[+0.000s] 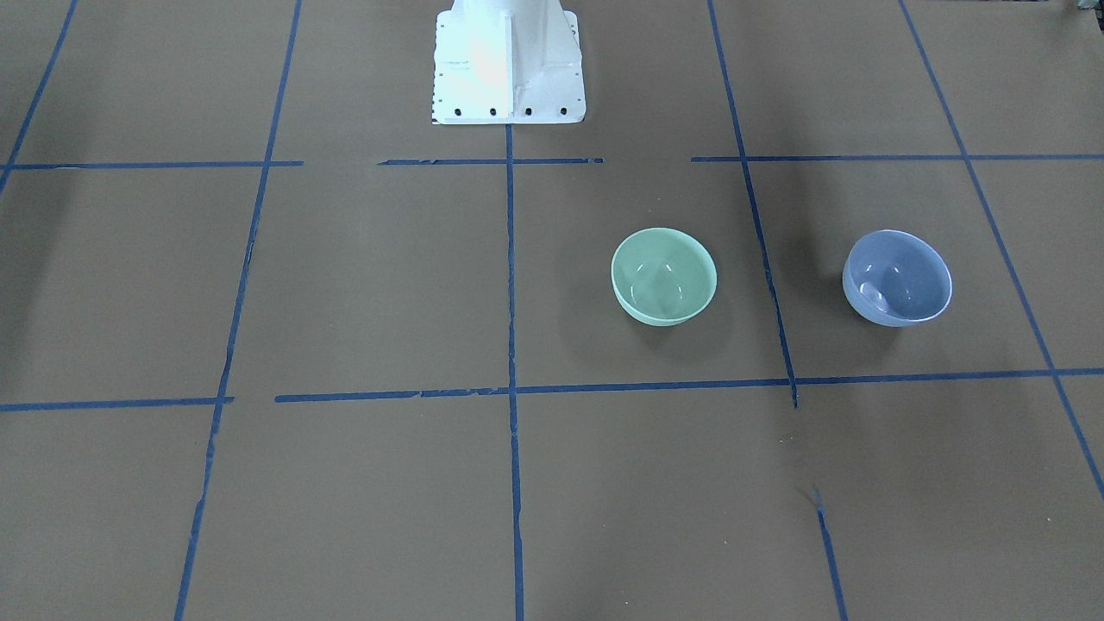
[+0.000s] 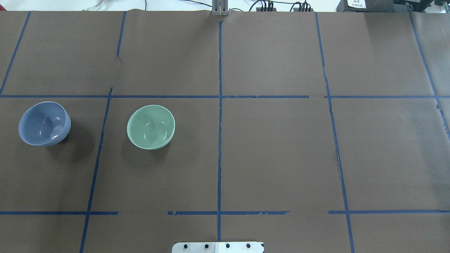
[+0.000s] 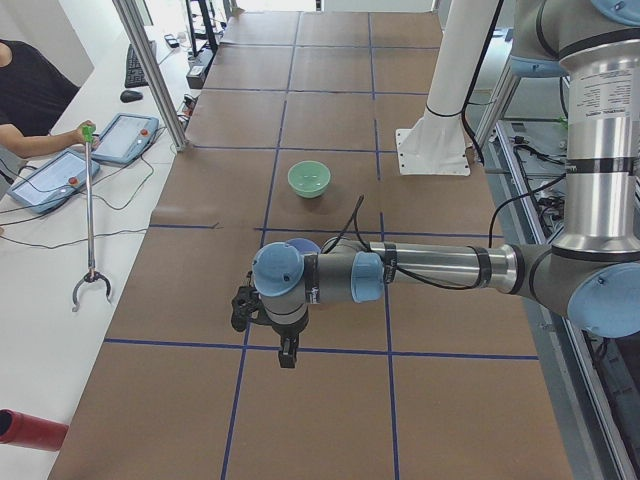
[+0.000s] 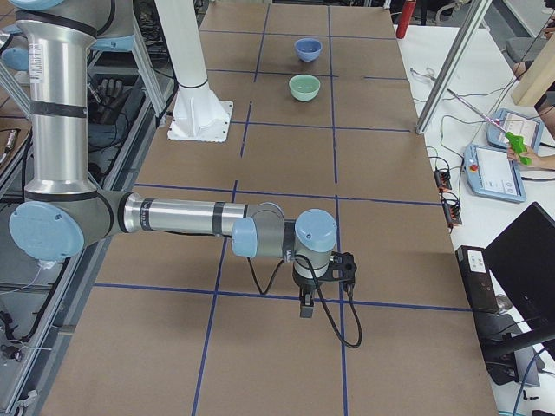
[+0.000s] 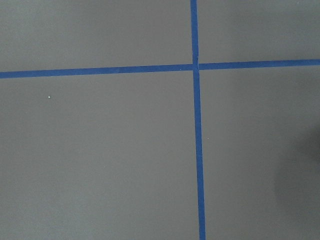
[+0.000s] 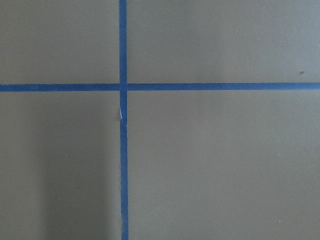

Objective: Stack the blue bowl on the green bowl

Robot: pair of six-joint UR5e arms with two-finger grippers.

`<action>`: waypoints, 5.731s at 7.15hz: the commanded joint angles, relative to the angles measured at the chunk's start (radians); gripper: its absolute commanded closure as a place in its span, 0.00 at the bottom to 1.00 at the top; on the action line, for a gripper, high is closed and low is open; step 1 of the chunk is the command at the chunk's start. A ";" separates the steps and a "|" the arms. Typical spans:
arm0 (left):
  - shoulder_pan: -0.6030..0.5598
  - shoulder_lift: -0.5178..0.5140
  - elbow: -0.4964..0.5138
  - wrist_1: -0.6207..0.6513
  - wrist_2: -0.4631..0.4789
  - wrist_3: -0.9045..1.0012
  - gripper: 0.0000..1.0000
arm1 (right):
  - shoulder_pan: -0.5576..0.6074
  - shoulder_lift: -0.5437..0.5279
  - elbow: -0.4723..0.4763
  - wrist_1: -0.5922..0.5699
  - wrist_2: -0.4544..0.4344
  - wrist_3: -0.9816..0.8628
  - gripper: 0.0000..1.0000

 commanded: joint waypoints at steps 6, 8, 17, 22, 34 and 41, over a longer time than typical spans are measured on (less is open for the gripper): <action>0.015 -0.023 -0.092 -0.033 0.003 -0.014 0.00 | 0.000 0.000 0.000 0.000 0.000 0.000 0.00; 0.084 -0.013 -0.160 -0.106 0.000 -0.225 0.00 | 0.000 0.000 0.000 0.000 0.000 0.000 0.00; 0.552 0.024 0.080 -0.854 0.143 -0.988 0.00 | 0.000 0.000 0.000 0.000 0.000 0.000 0.00; 0.604 0.000 0.103 -0.855 0.144 -0.977 0.63 | 0.000 0.000 0.000 0.000 0.000 0.000 0.00; 0.299 -0.031 -0.472 -0.084 0.037 -0.687 1.00 | 0.000 0.000 0.000 0.000 0.000 0.000 0.00; 0.836 -0.361 -0.284 -0.294 0.242 -1.422 1.00 | 0.000 0.000 0.000 0.000 0.000 0.000 0.00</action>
